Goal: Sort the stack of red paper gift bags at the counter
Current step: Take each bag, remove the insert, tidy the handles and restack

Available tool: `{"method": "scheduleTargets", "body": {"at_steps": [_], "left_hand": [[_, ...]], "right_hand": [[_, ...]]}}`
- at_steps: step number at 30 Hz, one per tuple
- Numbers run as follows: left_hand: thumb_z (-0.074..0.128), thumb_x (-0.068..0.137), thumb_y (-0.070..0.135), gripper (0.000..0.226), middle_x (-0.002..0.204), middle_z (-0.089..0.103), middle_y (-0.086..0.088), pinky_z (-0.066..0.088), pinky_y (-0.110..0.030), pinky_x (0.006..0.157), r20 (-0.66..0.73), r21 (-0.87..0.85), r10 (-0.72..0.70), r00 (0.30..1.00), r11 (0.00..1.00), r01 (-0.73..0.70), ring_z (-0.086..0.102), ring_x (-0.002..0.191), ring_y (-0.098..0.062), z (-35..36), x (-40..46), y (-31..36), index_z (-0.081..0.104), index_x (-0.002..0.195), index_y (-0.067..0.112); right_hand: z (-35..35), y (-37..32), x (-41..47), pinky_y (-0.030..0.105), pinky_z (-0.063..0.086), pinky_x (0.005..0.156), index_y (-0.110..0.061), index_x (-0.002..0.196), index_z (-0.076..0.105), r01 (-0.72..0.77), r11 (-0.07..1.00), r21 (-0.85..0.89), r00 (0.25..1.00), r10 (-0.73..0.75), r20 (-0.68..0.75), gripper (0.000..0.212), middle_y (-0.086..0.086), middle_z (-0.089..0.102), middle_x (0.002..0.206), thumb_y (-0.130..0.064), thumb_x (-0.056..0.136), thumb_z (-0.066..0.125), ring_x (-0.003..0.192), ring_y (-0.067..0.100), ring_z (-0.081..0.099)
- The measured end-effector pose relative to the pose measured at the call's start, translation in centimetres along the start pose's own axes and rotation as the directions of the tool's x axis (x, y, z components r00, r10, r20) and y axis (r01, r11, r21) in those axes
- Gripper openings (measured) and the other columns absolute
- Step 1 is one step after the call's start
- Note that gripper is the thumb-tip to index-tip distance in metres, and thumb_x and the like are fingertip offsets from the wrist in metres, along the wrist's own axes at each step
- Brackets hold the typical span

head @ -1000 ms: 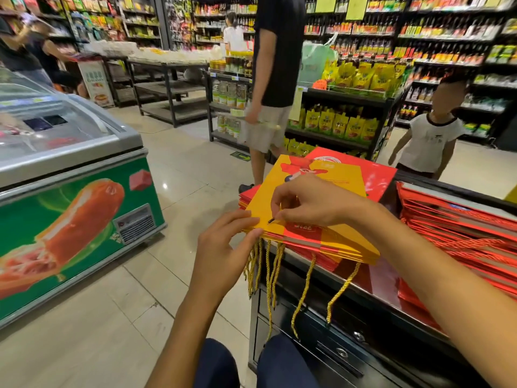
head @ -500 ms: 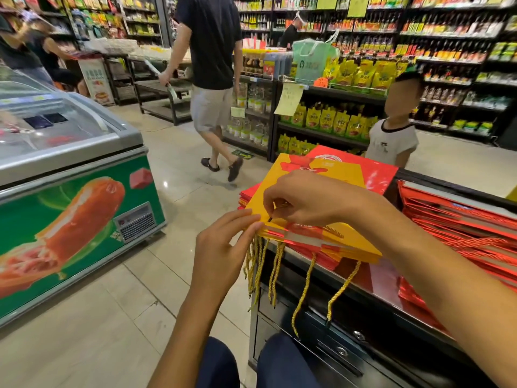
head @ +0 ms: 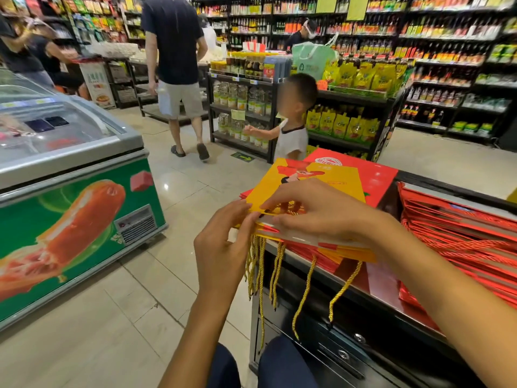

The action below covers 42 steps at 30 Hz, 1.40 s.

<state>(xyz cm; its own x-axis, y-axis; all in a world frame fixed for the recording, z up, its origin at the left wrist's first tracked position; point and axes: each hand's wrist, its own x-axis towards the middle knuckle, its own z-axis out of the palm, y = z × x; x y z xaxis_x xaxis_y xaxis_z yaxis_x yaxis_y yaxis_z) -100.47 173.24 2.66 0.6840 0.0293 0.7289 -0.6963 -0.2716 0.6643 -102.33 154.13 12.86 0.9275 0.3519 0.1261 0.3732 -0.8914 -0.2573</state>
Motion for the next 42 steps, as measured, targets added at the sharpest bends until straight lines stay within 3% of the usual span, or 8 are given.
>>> {"method": "scheduleTargets", "body": {"at_steps": [2, 7, 13, 16, 19, 29, 36, 42], "left_hand": [[0.075, 0.093, 0.015, 0.023, 0.116, 0.068, 0.01, 0.052, -0.013, 0.088, -0.026, 0.021, 0.022, 0.999, 1.0, -0.022, 0.059, 0.108, 0.012, 0.1, -0.2, 0.6, 0.071, 0.115, 0.017], [0.076, 0.092, 0.01, 0.016, 0.124, 0.066, 0.001, 0.055, -0.036, 0.097, -0.035, 0.124, 0.001, 0.999, 0.992, 0.003, 0.064, 0.115, -0.015, 1.0, -1.0, 0.6, 0.078, 0.108, 0.013], [0.072, 0.095, 0.028, 0.014, 0.119, 0.054, 0.013, 0.042, -0.011, 0.085, 0.029, 0.193, -0.203, 0.979, 0.962, 0.194, 0.056, 0.106, -0.007, 1.8, 0.0, 2.2, 0.078, 0.104, 0.021], [0.073, 0.092, 0.025, 0.011, 0.117, 0.055, 0.008, 0.045, -0.021, 0.083, 0.031, 0.237, -0.269, 0.962, 0.938, 0.255, 0.057, 0.106, -0.011, 2.2, 0.8, 2.1, 0.08, 0.094, 0.017], [0.075, 0.091, 0.022, 0.008, 0.116, 0.056, 0.006, 0.051, -0.027, 0.085, 0.057, 0.188, -0.276, 0.959, 0.947, 0.261, 0.058, 0.103, -0.009, 2.1, 1.2, 2.1, 0.079, 0.089, 0.015], [0.076, 0.09, 0.012, 0.011, 0.12, 0.065, 0.007, 0.036, 0.002, 0.083, 0.152, 0.121, -0.179, 0.972, 0.979, 0.161, 0.055, 0.098, 0.017, 0.2, 0.6, 1.3, 0.08, 0.098, 0.018], [0.078, 0.089, 0.02, 0.006, 0.109, 0.072, 0.011, 0.056, -0.037, 0.093, 0.157, -0.025, -0.204, 0.966, 0.977, 0.211, 0.066, 0.106, -0.002, -0.4, 0.5, 0.1, 0.082, 0.093, 0.022], [0.076, 0.092, 0.023, 0.005, 0.113, 0.073, 0.011, 0.057, -0.043, 0.098, 0.196, -0.218, -0.359, 0.912, 0.891, 0.397, 0.067, 0.113, -0.008, -1.2, 0.5, 0.1, 0.073, 0.096, 0.02]], "right_hand": [[0.6, -0.1, -0.1, 0.034, 0.05, 0.087, -0.036, 0.125, 0.069, 0.01, 1.0, 0.015, 0.999, -0.01, -0.034, 0.035, -0.02, 0.066, 0.115, -0.048, 0.097, 0.051, 0.104, 0.001, 0.058], [0.9, -0.8, 0.0, 0.039, 0.05, 0.083, -0.027, 0.12, 0.073, 0.069, 0.997, 0.031, 0.992, -0.066, -0.104, 0.029, -0.01, 0.068, 0.106, -0.039, 0.104, 0.053, 0.097, 0.006, 0.059], [1.4, -0.6, 0.3, 0.039, 0.049, 0.083, -0.021, 0.125, 0.073, 0.083, 0.996, -0.032, 0.99, -0.086, -0.11, 0.028, -0.004, 0.067, 0.108, -0.029, 0.105, 0.055, 0.097, 0.008, 0.055], [1.6, -0.4, 0.4, 0.04, 0.049, 0.084, -0.02, 0.126, 0.072, 0.081, 0.996, -0.026, 0.988, -0.084, -0.127, 0.029, -0.003, 0.068, 0.109, -0.028, 0.105, 0.056, 0.099, 0.01, 0.056], [1.6, 0.1, 0.5, 0.036, 0.048, 0.082, -0.02, 0.132, 0.069, 0.066, 0.998, -0.014, 0.987, -0.067, -0.147, 0.034, -0.005, 0.068, 0.108, -0.032, 0.104, 0.053, 0.098, 0.01, 0.056], [1.8, 0.7, 0.5, 0.025, 0.034, 0.076, -0.023, 0.135, 0.066, 0.066, 0.993, -0.093, 0.981, -0.082, -0.173, 0.035, -0.017, 0.053, 0.097, -0.017, 0.102, 0.053, 0.09, 0.002, 0.045], [0.4, 0.6, 0.5, 0.024, 0.044, 0.081, -0.03, 0.125, 0.072, -0.002, 0.998, 0.062, 0.998, 0.005, -0.059, 0.027, -0.017, 0.064, 0.102, -0.035, 0.102, 0.059, 0.096, 0.001, 0.057], [0.5, 2.3, 0.1, 0.033, 0.048, 0.075, -0.029, 0.106, 0.078, -0.077, 0.986, 0.15, 0.996, 0.071, 0.045, 0.016, -0.012, 0.07, 0.095, -0.037, 0.093, 0.073, 0.085, 0.006, 0.06]]}}
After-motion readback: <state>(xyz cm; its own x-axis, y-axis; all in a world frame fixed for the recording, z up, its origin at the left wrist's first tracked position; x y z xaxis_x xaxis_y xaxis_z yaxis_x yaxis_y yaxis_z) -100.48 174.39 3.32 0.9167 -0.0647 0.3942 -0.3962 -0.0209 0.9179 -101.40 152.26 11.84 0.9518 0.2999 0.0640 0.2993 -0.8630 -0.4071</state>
